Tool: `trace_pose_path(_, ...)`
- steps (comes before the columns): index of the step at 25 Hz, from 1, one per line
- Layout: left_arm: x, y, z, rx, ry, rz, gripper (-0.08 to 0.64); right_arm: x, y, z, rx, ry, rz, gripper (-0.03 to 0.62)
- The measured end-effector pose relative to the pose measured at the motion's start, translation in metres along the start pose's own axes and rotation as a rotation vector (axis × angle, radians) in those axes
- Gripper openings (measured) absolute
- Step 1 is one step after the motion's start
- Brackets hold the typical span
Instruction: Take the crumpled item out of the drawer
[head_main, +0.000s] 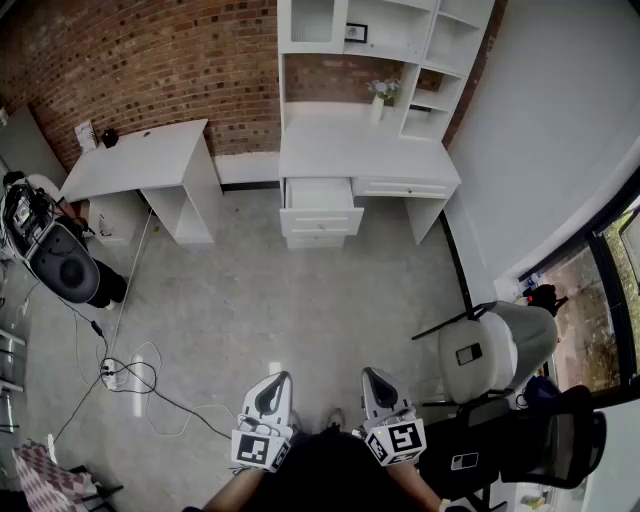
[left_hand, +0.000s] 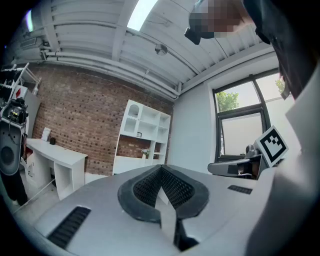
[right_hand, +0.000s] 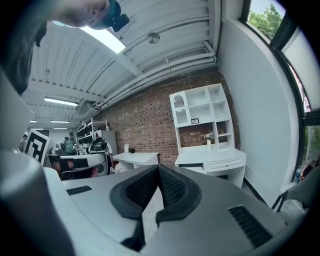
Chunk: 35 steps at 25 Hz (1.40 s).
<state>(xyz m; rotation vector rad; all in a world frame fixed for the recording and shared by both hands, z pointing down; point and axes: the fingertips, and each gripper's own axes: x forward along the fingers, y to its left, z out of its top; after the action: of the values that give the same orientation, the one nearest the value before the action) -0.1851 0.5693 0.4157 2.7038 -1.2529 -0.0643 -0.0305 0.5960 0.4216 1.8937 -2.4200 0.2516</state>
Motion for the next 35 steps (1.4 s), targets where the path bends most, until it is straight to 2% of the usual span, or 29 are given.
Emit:
trace_pose_path(21,0.012,-0.028,-0.003,0.015,0.001,-0.017,0.025,-0.014,-0.02,0.002,0.041,-0.036,0.005,0.012)
trace_pose_path(30,0.053,-0.049,-0.007,0.035,0.012,0.032,0.025,-0.011,-0.067,-0.003,0.054,-0.032,0.04,0.014)
trace_pose_path(35,0.079,-0.051,-0.011,0.043,0.033,0.068,0.025,0.009,-0.091,-0.011,0.056,-0.015,0.075,0.012)
